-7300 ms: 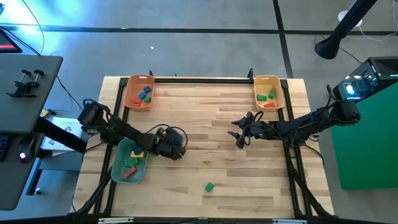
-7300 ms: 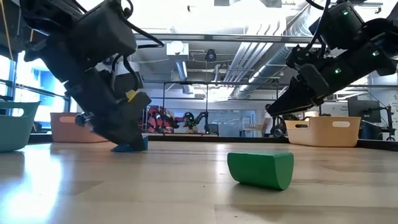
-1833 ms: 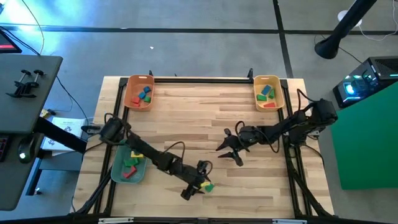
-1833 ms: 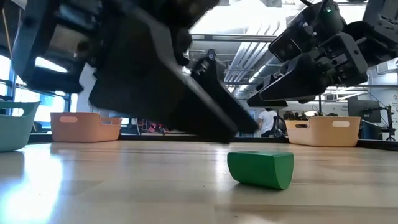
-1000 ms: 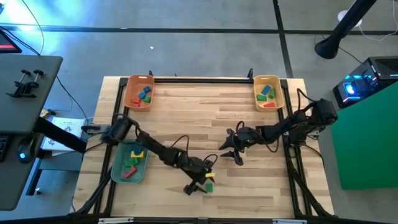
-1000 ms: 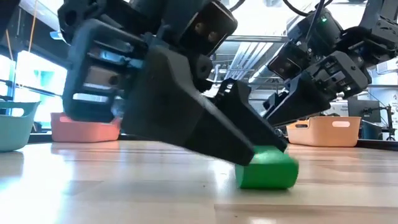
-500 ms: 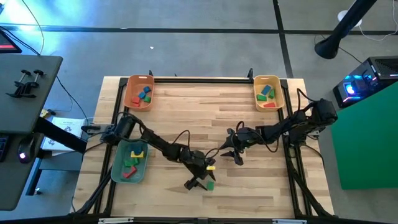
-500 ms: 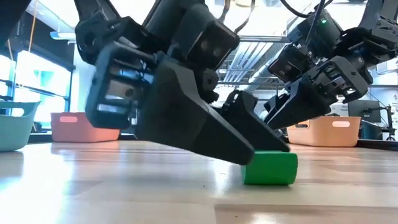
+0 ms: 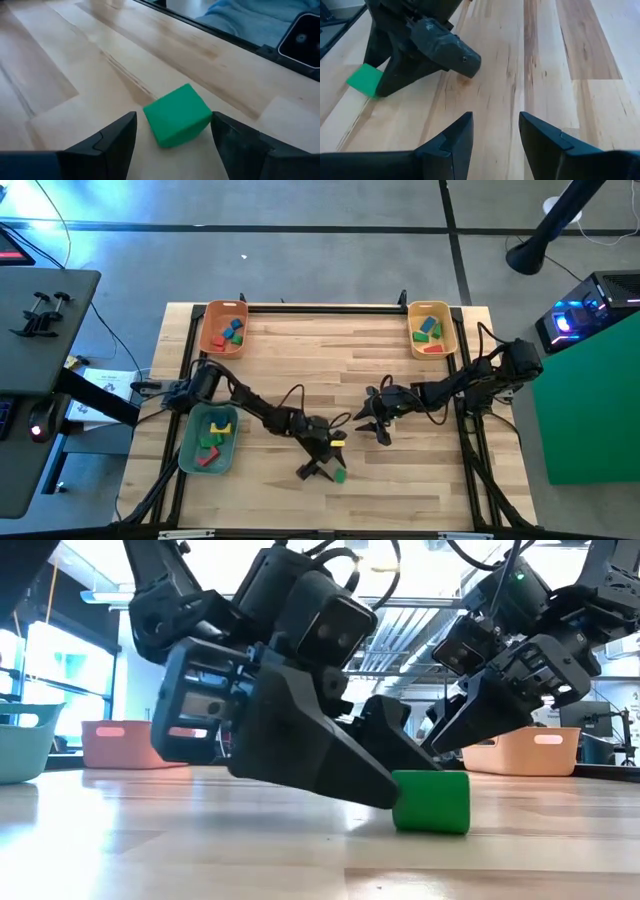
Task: Sort blocks by size
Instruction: Put the green half circle block into the orange bin
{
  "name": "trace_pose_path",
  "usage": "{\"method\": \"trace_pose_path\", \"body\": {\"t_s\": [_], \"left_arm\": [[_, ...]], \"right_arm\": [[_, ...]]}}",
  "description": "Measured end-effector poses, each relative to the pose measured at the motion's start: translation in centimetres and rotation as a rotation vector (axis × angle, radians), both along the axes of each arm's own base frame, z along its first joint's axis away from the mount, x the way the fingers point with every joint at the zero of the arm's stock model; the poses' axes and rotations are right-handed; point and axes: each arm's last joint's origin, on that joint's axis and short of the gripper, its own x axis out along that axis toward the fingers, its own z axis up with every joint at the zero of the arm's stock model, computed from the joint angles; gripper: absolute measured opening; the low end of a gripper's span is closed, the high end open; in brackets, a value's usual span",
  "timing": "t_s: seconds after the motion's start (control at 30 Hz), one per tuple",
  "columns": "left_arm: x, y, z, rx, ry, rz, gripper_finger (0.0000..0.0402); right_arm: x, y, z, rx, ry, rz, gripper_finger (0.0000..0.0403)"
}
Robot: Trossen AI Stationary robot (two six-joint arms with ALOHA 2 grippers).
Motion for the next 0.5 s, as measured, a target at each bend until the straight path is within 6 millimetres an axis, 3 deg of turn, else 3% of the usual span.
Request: {"method": "trace_pose_path", "body": {"t_s": [0.27, 0.5], "left_arm": [[0.3, 1.2, 0.8, -0.098, 0.062, 0.036, 0.0239], [-0.3, -1.2, 1.0, -0.078, 0.07, 0.056, 0.0239]], "right_arm": [[0.0, 0.3, 0.0, 0.017, 0.004, -0.012, 0.0154], [-0.1, 0.6, 0.0, 0.058, 0.019, -0.029, 0.0154]]}}
